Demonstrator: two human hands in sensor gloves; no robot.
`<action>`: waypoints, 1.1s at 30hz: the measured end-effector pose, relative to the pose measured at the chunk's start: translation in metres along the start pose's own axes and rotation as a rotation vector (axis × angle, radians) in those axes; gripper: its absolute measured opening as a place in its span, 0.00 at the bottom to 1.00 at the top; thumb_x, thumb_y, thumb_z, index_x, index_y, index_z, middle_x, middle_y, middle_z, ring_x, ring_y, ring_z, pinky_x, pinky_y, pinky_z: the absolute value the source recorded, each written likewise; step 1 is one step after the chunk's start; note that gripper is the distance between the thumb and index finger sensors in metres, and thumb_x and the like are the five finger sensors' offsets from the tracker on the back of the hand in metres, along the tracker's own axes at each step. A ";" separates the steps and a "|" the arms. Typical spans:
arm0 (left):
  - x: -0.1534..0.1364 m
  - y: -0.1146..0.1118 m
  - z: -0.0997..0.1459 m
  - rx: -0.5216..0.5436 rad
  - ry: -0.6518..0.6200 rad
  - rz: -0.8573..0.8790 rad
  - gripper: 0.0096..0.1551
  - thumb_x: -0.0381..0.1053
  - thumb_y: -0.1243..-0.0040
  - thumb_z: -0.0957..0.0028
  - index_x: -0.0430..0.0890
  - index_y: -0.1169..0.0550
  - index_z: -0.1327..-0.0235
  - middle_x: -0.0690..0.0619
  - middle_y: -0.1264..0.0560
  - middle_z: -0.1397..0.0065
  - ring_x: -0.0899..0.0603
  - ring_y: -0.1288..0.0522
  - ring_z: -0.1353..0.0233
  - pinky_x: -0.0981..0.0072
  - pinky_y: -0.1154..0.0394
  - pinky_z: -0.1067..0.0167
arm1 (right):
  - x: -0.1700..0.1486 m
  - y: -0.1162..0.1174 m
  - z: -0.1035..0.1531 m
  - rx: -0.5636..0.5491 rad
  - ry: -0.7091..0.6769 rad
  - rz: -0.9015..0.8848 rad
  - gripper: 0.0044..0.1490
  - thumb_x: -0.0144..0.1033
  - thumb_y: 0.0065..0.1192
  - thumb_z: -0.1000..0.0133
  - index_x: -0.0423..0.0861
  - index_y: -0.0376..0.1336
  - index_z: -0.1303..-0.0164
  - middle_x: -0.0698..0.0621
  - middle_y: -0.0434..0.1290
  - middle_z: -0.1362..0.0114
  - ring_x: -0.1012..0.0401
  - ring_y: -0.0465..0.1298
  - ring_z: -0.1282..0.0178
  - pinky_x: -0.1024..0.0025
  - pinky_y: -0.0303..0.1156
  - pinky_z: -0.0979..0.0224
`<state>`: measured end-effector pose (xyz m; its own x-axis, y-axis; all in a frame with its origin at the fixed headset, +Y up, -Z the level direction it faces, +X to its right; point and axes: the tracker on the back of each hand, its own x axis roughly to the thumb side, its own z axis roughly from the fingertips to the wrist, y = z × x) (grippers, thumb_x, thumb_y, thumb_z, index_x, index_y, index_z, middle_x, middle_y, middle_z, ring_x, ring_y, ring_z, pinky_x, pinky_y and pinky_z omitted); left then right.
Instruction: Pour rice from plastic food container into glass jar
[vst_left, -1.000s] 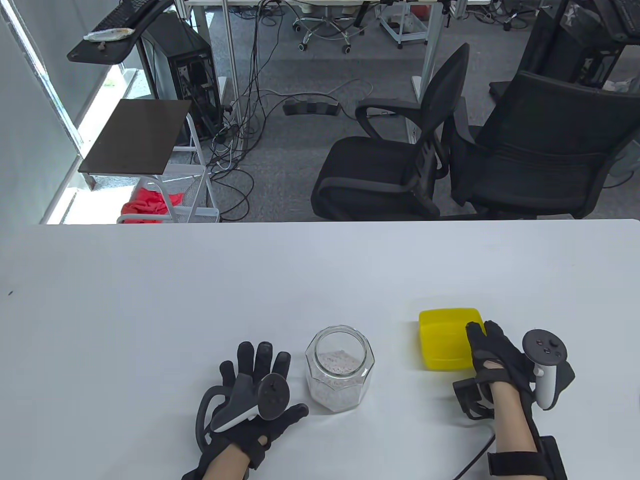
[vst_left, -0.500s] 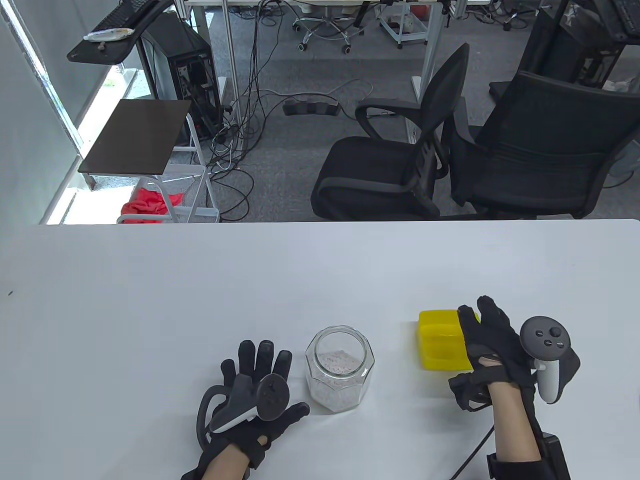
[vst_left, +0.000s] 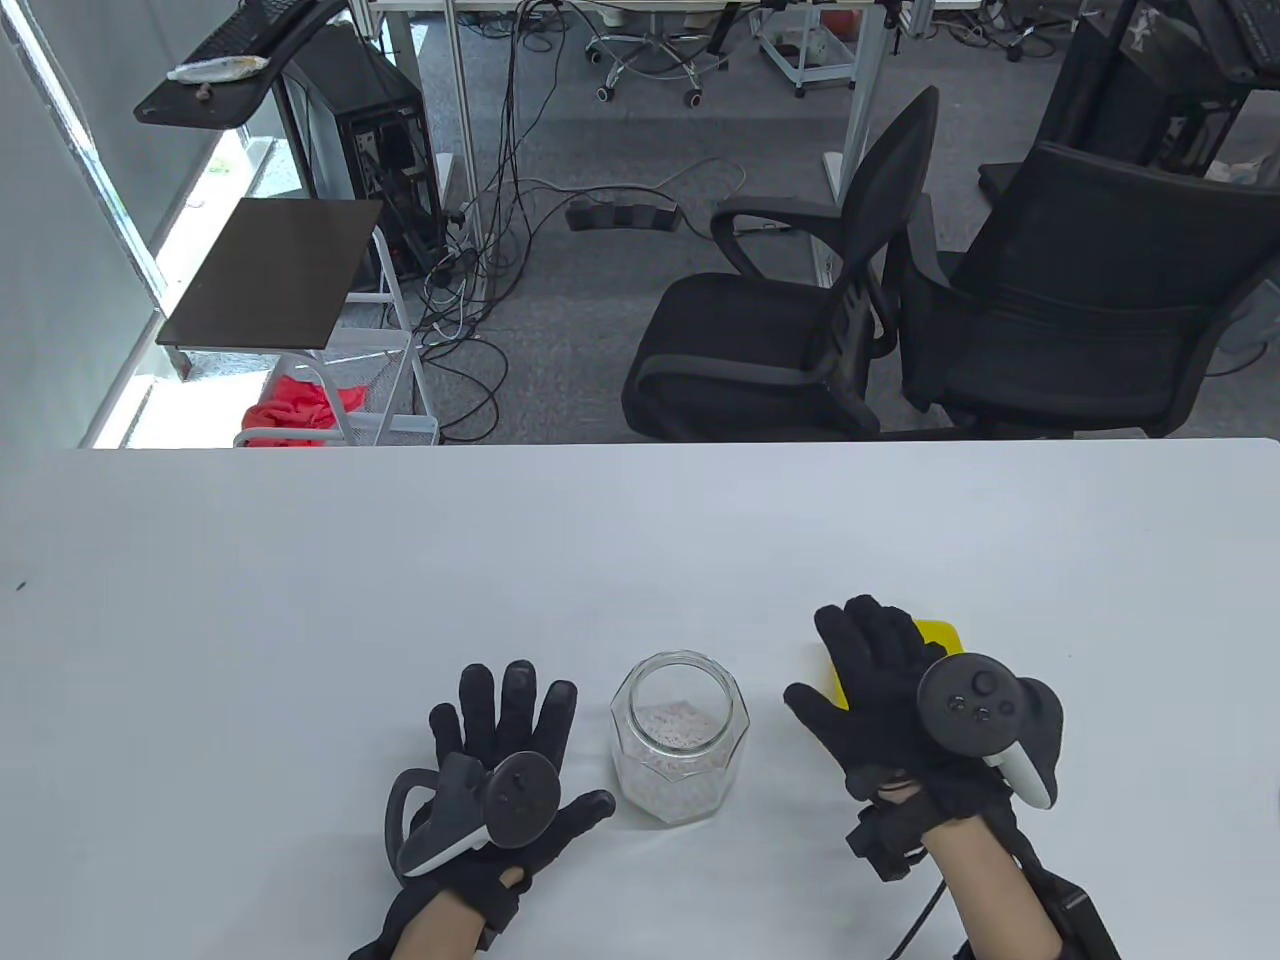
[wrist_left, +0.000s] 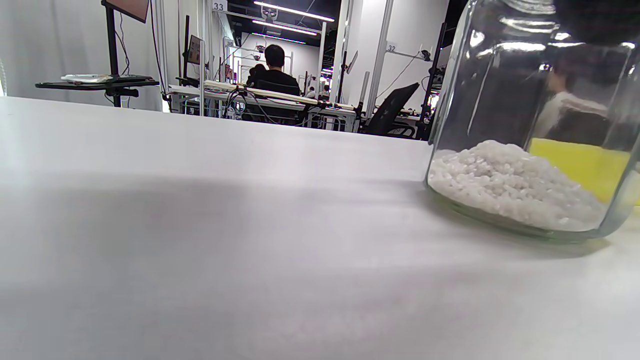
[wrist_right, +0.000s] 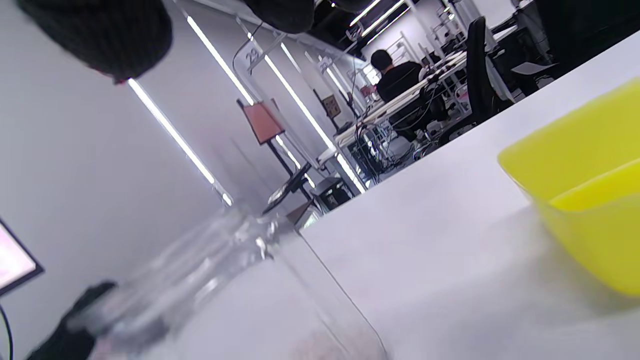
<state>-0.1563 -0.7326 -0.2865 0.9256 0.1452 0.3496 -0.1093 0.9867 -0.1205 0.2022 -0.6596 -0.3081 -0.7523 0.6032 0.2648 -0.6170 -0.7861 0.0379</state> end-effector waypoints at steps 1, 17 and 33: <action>0.000 0.000 0.000 -0.001 0.000 0.000 0.62 0.85 0.61 0.46 0.53 0.66 0.13 0.43 0.77 0.20 0.21 0.77 0.24 0.22 0.66 0.33 | -0.002 0.004 0.001 0.021 -0.007 0.052 0.53 0.60 0.64 0.49 0.48 0.50 0.17 0.42 0.41 0.13 0.38 0.35 0.14 0.26 0.23 0.31; 0.001 -0.007 -0.004 -0.044 0.001 -0.060 0.64 0.85 0.58 0.48 0.53 0.66 0.13 0.43 0.77 0.20 0.25 0.81 0.25 0.23 0.69 0.34 | -0.026 0.060 0.018 0.157 -0.216 0.354 0.57 0.66 0.66 0.54 0.53 0.49 0.18 0.47 0.43 0.13 0.43 0.36 0.12 0.27 0.21 0.31; 0.002 -0.007 -0.004 -0.048 0.013 -0.080 0.64 0.85 0.58 0.47 0.53 0.66 0.14 0.43 0.77 0.20 0.24 0.80 0.25 0.23 0.68 0.34 | -0.025 0.078 0.030 0.240 -0.257 0.419 0.58 0.70 0.59 0.53 0.54 0.46 0.17 0.45 0.41 0.13 0.41 0.36 0.13 0.26 0.23 0.32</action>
<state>-0.1522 -0.7393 -0.2884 0.9354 0.0649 0.3475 -0.0177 0.9904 -0.1372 0.1798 -0.7403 -0.2830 -0.8232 0.2032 0.5302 -0.1841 -0.9788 0.0892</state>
